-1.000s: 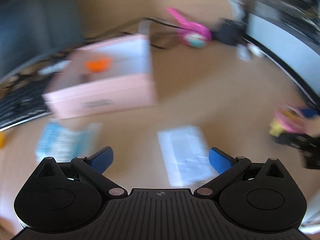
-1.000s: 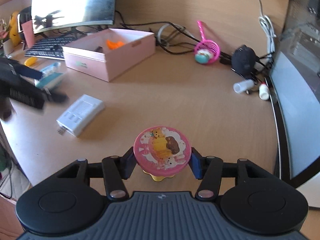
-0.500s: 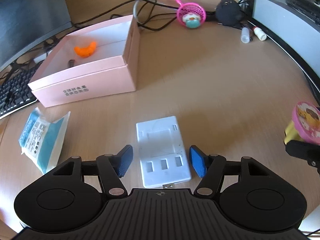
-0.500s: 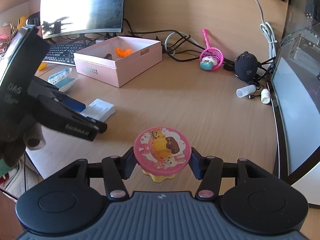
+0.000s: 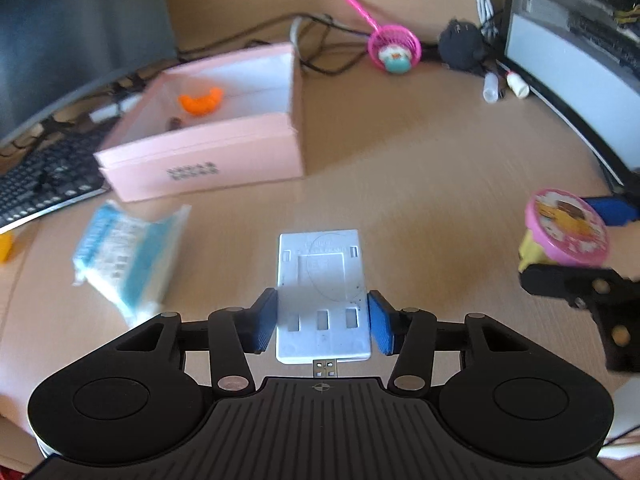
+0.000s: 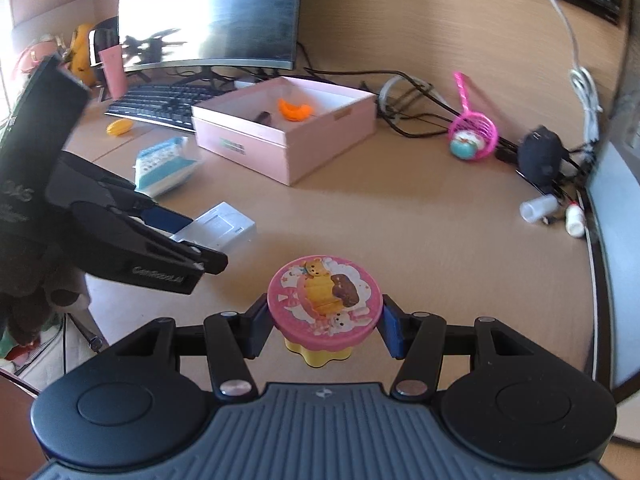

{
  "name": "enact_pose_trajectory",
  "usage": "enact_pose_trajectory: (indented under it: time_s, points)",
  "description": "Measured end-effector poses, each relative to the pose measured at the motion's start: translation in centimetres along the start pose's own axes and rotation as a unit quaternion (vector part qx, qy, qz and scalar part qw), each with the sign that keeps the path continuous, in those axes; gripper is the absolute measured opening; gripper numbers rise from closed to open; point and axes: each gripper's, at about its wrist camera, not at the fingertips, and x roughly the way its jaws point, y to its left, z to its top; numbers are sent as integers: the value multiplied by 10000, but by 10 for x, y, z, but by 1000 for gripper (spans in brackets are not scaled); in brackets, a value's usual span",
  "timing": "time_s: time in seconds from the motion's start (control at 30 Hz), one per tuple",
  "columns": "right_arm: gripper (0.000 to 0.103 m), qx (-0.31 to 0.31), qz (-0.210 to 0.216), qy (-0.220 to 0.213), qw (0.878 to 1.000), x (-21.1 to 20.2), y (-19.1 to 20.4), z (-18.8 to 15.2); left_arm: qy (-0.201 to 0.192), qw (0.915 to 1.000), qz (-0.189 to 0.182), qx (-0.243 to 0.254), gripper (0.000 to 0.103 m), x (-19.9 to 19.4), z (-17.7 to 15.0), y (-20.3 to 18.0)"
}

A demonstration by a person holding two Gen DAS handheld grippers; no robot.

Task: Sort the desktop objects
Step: 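Grasp the white USB hub with the left tool while the right tool lifts the pink toy, then drop the hub into the pink box with the left tool while the right drops the toy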

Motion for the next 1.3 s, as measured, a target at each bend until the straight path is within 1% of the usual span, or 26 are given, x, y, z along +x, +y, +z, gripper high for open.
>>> enact_pose_trajectory:
  time_s: [0.2,0.3,0.4,0.47,0.6,0.67,0.77,0.9,1.0,1.07,1.1,1.13,1.17,1.2,1.23,1.27,1.3]
  points:
    - [55,-168,437,-173,9988,-1,21,38,-419,9989,184,-59,53,-38,-1,39]
    - [55,-305,558,-352,9974,-5,32,63,-768,9966,281,-93,53,-53,10,58]
    - [55,-345,591,-556,9961,-9,41,89,-1144,9928,289,-196,53,-60,26,78]
    - [55,-290,611,-663,9955,-12,46,105,-1311,9906,283,-261,53,-60,37,89]
    - [55,-180,609,-959,9934,-14,54,135,-1508,9879,229,-297,53,-52,61,110]
    - [55,-45,620,-979,9933,-10,54,149,-1602,9865,164,-312,53,-51,71,119]
    - [55,107,546,-1139,9919,-8,53,166,-1716,9848,206,-146,53,-47,87,128]
    - [55,457,558,-1435,9870,-5,43,194,-1924,9812,171,-19,53,-41,111,139]
    - [55,804,564,-1559,9829,7,30,219,-2031,9790,127,102,53,-29,129,143]
    - [55,1071,597,-1551,9803,21,21,237,-2054,9786,97,114,54,-18,142,147]
    - [55,1219,637,-1519,9788,32,16,247,-2012,9795,69,97,57,-11,148,149]
    - [57,1332,655,-1479,9778,42,12,255,-1960,9805,74,82,65,-5,152,151]
    - [68,1445,627,-1450,9768,51,7,261,-1900,9817,94,68,71,0,154,154]
    - [73,1536,542,-1435,9761,57,4,264,-1874,9822,96,62,84,2,153,157]
    - [79,1626,393,-1477,9748,61,1,266,-1891,9819,77,70,95,2,149,160]
    - [80,1654,281,-1553,9735,61,-1,265,-1935,9810,50,122,97,1,143,163]
    - [81,1626,252,-1596,9734,60,-3,261,-1901,9816,26,162,97,2,135,165]
